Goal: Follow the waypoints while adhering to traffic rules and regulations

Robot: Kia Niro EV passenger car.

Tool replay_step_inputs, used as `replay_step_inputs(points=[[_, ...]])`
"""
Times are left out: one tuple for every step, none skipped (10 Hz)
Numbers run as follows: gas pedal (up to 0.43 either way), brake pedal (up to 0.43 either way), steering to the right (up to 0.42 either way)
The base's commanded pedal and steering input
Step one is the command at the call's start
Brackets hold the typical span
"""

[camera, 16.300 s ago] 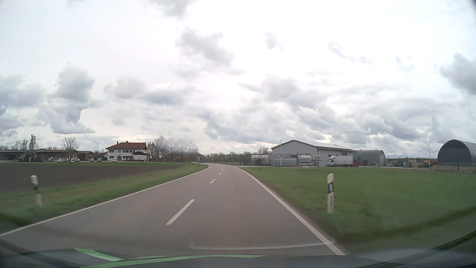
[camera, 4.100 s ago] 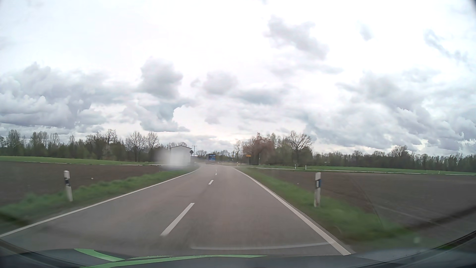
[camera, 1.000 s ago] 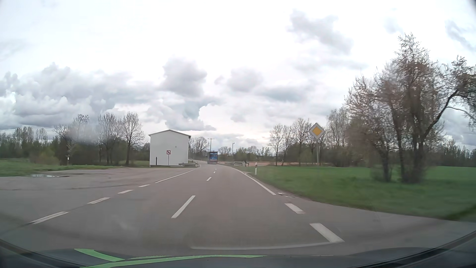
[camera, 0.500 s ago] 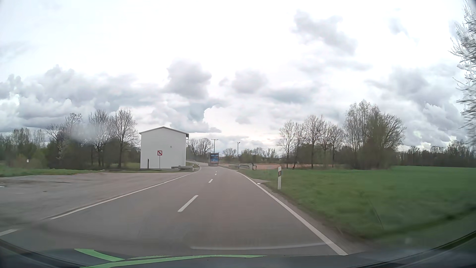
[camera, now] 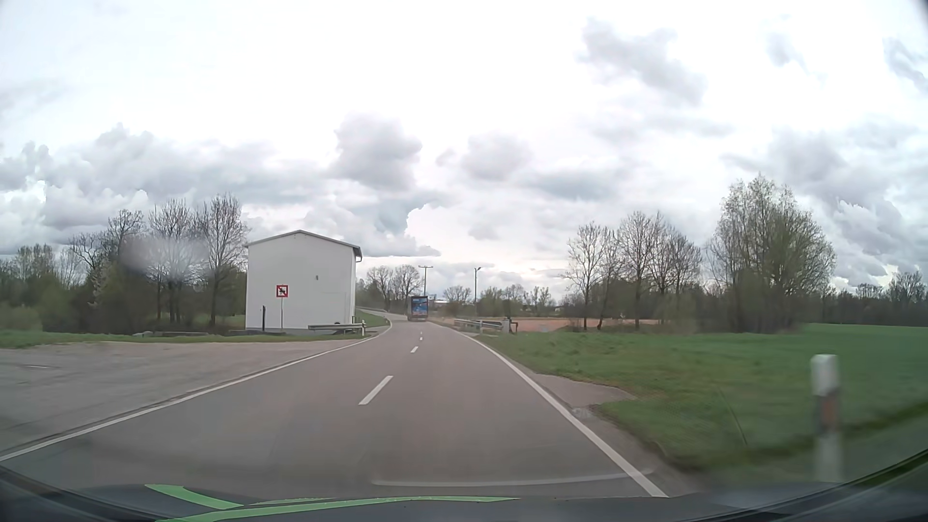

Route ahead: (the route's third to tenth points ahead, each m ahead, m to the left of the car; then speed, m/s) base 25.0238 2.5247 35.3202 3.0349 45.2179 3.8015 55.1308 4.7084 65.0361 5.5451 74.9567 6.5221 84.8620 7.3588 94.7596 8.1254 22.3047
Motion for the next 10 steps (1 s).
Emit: replay_step_inputs(points=[[0.157, 0.0, -0.008], [0.157, 0.0, -0.008], [0.157, 0.0, -0.008], [0.157, 0.0, -0.007], [0.169, 0.0, -0.008], [0.169, 0.0, -0.007], [0.169, 0.0, -0.009], [0.169, 0.0, -0.009], [0.169, 0.0, -0.009], [0.169, 0.0, -0.01]])
